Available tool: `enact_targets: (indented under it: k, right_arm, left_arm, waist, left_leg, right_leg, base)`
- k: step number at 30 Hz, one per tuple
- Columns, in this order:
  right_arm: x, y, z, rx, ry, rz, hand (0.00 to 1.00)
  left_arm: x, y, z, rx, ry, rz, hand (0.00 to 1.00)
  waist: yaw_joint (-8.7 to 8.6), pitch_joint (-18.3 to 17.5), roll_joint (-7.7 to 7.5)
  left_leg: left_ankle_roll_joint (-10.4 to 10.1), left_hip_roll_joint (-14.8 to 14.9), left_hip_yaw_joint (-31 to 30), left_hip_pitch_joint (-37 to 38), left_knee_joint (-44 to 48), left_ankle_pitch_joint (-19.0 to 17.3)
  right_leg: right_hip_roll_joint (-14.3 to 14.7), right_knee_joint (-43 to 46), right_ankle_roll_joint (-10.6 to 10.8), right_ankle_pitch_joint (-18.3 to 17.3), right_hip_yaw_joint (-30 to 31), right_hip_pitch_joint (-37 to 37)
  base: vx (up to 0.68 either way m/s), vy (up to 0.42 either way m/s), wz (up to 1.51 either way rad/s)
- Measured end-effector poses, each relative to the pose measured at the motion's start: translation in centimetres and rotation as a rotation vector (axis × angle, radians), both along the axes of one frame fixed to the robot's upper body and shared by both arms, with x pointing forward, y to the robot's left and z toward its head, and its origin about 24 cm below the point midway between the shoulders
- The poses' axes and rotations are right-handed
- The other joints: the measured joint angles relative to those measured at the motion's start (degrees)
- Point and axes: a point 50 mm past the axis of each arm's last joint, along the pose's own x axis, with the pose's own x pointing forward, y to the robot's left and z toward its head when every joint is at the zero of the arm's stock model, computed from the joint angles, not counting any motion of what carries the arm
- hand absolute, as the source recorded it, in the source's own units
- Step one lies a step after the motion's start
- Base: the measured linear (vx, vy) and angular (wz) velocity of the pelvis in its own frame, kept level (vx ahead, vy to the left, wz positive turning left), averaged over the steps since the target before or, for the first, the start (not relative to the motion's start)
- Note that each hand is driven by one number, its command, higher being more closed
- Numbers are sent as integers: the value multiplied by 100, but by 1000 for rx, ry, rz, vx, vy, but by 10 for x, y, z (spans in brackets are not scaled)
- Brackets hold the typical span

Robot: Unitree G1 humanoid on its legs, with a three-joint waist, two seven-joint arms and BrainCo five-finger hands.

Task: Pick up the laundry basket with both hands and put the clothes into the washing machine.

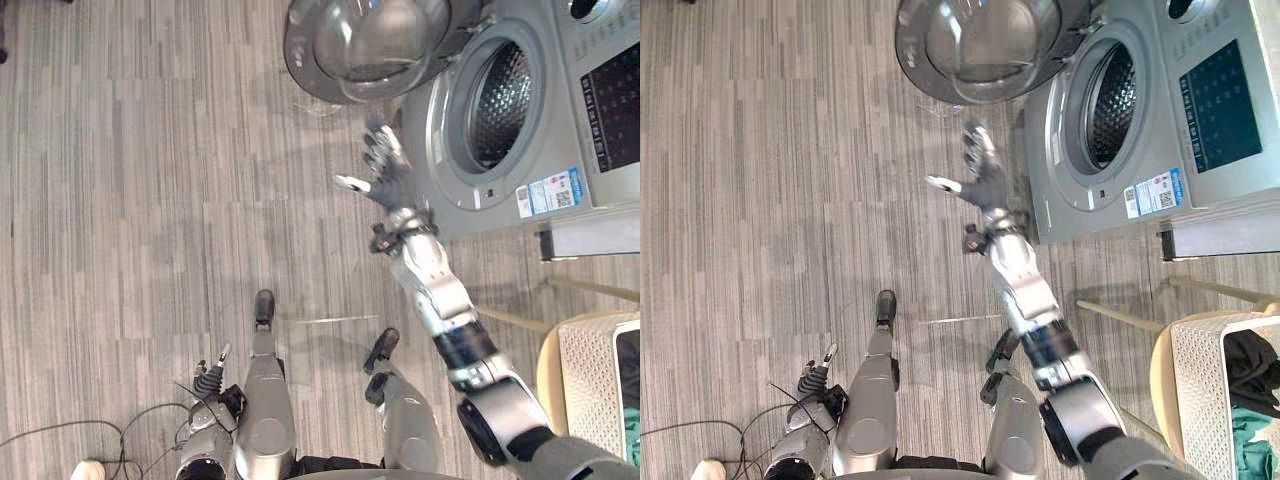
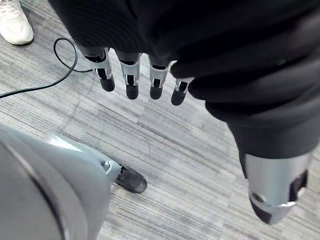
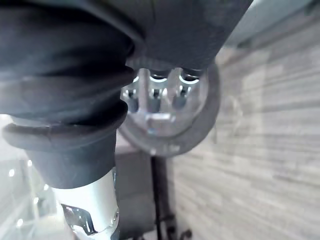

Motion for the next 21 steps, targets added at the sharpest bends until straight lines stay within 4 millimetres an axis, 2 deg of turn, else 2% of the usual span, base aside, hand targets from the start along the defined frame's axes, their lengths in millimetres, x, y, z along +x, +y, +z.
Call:
enact_targets:
  k: [1,2,3,5,6,8,9,11,12,13,15,16,18,21]
  right_arm:
    - [-5,-8,-13,8,41,-26,0]
    - [-16,-20,-35,15,109,-66,0]
    - [-21,-26,-45,15,140,-81,0]
    - [-46,-47,-84,0,270,-148,0]
    - [-52,-52,-92,2,298,-170,0]
    - [-83,-70,-125,33,428,-262,0]
    - [-89,-73,-131,42,452,-280,0]
    - [-114,-87,-149,64,534,-348,0]
    - [-119,-90,-153,68,549,-361,0]
    - [-127,-94,-158,69,576,-378,0]
    - [-138,-100,-164,69,608,-399,0]
    - [-140,-101,-165,69,614,-404,0]
    - [-144,-100,-167,93,625,-410,0]
    - [-147,-96,-163,145,604,-415,0]
  left_arm:
    - [0,1,0,8,3,-5,0]
    - [0,1,1,13,1,-9,0]
    - [1,3,1,17,-1,-9,0]
    - [6,7,5,31,-15,-16,0]
    - [9,7,6,33,-22,-20,0]
    - [23,8,14,51,-57,-44,0]
    - [27,7,17,55,-70,-50,0]
    - [56,5,36,88,-149,-96,0]
    - [62,6,41,100,-166,-107,0]
    - [77,9,53,123,-210,-122,0]
    - [105,14,79,155,-295,-136,0]
    - [112,16,86,155,-318,-130,0]
    - [135,31,108,137,-371,-79,0]
    - [154,51,137,93,-454,-6,0]
  waist:
    - [-23,-21,-29]
    - [-119,-78,-79]
    - [-158,-100,-105]
    - [-312,-195,-228]
    - [-326,-258,-238]
    - [-545,-591,-245]
    - [-607,-665,-241]
    - [-774,-838,-186]
    - [-805,-849,-168]
    - [-927,-854,-157]
    - [-989,-860,-158]
    - [-1036,-860,-156]
    - [-1225,-866,-172]
    - [-1275,-842,-226]
  left_leg:
    - [25,0,22,27,0,-18]
    - [24,2,49,36,-3,-20]
    - [22,2,64,51,-8,-21]
    - [11,-1,210,207,-40,-33]
    - [5,0,259,246,-59,-37]
    - [-14,-8,368,354,-122,-52]
    - [-22,-8,404,377,-122,-60]
    - [-40,-6,569,472,-123,-100]
    - [-42,-6,588,481,-123,-102]
    - [-48,-5,659,485,-123,-108]
    - [-83,11,920,425,-124,-158]
    - [-83,14,973,386,-124,-159]
    - [-87,45,1255,214,-123,-160]
    - [-91,113,1623,91,-122,-159]
  right_leg:
    - [0,-1,5,-4,19,10]
    - [2,-8,8,-6,37,9]
    - [2,-9,8,-6,51,10]
    - [-1,-32,13,-2,176,59]
    - [1,-42,15,-1,217,57]
    - [4,-91,23,4,311,72]
    - [5,-95,27,8,344,71]
    - [9,-106,37,17,496,47]
    - [9,-107,35,19,514,43]
    - [15,-110,36,36,593,-12]
    - [57,-200,28,173,843,-244]
    - [74,-259,35,216,912,-306]
    - [165,-537,6,476,1184,-577]
    - [293,-720,-39,687,1540,-896]
  base:
    - [3,-2,-12]
    - [11,-10,-7]
    - [27,-14,-14]
    - [36,-13,-24]
    - [44,-13,-27]
    - [58,-14,-23]
    - [59,-11,-25]
    - [32,-11,-29]
    - [-2,-11,-24]
    - [-18,-5,-31]
    - [-32,-7,-54]
    - [-36,-19,-60]
    - [-34,-35,-64]
    - [-24,-50,-65]
